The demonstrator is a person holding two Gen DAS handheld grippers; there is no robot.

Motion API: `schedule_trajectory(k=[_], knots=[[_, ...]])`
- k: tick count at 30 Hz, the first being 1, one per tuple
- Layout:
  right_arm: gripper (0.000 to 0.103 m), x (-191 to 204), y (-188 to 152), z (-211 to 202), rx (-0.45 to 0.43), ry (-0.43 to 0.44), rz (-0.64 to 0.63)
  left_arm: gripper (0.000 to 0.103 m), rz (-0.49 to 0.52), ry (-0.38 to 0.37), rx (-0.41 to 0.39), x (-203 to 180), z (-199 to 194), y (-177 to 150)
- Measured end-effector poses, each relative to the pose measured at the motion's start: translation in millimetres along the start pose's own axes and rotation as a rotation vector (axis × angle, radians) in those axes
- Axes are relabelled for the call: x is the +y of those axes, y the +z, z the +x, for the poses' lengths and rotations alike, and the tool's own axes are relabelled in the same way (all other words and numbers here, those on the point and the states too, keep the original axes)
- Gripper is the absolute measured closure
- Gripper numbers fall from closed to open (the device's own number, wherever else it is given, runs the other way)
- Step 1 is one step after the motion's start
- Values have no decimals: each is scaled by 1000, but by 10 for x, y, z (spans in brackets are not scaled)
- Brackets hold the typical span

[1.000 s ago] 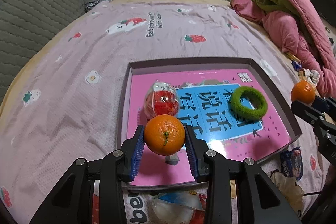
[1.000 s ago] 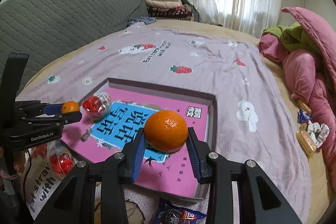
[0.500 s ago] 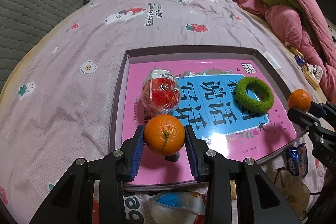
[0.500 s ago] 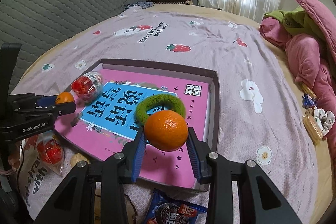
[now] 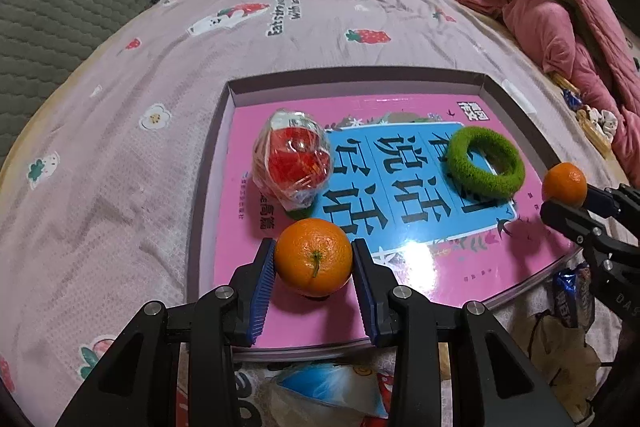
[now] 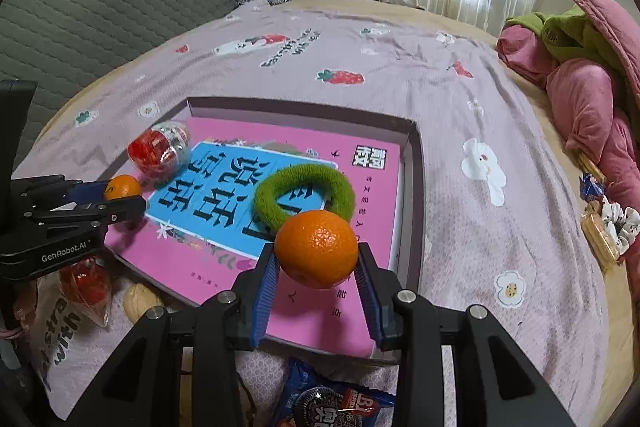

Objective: Organize objects
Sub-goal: 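Lower both held tangerines onto the book inside the tray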

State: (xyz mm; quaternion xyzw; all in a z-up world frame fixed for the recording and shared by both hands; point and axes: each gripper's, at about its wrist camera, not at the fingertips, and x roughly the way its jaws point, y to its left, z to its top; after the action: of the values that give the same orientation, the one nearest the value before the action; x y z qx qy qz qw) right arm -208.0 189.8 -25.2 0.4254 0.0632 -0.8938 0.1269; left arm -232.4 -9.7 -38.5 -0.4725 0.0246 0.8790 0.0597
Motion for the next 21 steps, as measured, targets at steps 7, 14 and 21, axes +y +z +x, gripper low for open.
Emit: schedule_trajectory(k=[7, 14, 21], knots=[[64, -7, -32, 138, 35, 14, 15, 65, 4, 8, 15, -10, 70, -14], [64, -53, -58, 255, 47, 8, 43, 65, -3, 8, 18, -3, 132, -7], [64, -42, -33, 284, 33, 0, 42, 65, -21, 10, 7, 16, 154, 18]])
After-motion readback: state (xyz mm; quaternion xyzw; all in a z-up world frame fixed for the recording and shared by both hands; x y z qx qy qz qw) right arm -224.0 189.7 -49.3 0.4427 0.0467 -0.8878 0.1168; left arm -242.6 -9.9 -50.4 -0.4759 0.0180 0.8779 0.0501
